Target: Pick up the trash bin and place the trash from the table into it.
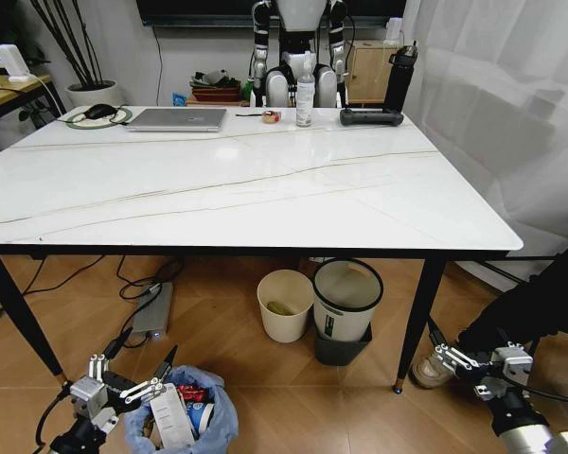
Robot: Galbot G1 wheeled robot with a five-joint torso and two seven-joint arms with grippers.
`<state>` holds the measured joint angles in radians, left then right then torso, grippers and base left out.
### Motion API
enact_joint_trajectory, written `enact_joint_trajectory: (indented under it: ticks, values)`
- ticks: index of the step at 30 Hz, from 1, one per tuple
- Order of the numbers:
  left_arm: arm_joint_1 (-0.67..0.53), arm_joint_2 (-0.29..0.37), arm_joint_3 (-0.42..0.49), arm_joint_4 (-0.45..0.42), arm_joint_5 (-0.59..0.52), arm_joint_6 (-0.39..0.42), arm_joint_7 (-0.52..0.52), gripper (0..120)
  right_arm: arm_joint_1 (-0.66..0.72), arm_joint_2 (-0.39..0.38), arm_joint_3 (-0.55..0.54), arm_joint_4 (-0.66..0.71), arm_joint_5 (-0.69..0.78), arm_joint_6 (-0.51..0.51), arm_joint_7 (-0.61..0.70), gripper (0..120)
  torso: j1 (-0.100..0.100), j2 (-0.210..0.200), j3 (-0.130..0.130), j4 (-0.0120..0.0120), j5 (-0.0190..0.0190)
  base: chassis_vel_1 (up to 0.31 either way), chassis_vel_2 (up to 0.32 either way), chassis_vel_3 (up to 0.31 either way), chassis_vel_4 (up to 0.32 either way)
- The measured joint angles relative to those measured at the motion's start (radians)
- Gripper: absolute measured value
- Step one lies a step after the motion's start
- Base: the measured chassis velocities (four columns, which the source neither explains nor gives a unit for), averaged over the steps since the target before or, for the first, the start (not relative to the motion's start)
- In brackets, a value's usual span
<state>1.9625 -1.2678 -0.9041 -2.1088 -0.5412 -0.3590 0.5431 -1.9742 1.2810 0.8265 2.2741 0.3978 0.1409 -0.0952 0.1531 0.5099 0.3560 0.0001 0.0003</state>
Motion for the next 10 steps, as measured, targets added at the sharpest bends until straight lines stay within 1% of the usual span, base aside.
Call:
enact_joint_trajectory:
  ticks: [3,10]
  values:
    - [-0.001,0.000,0.000,0.002,0.000,0.001,0.000,100,0.000,0.000,0.000,0.000,0.000,0.000,0.000,100,0.000,0.000,0.000,0.0000,-0.0005,0.000,0.000,0.000,0.000]
    - [-0.003,0.000,0.001,0.009,0.000,0.003,-0.001,100,0.000,0.000,0.000,0.000,0.000,0.000,0.000,100,0.000,0.000,0.000,0.0000,-0.0002,0.000,0.000,0.000,0.000]
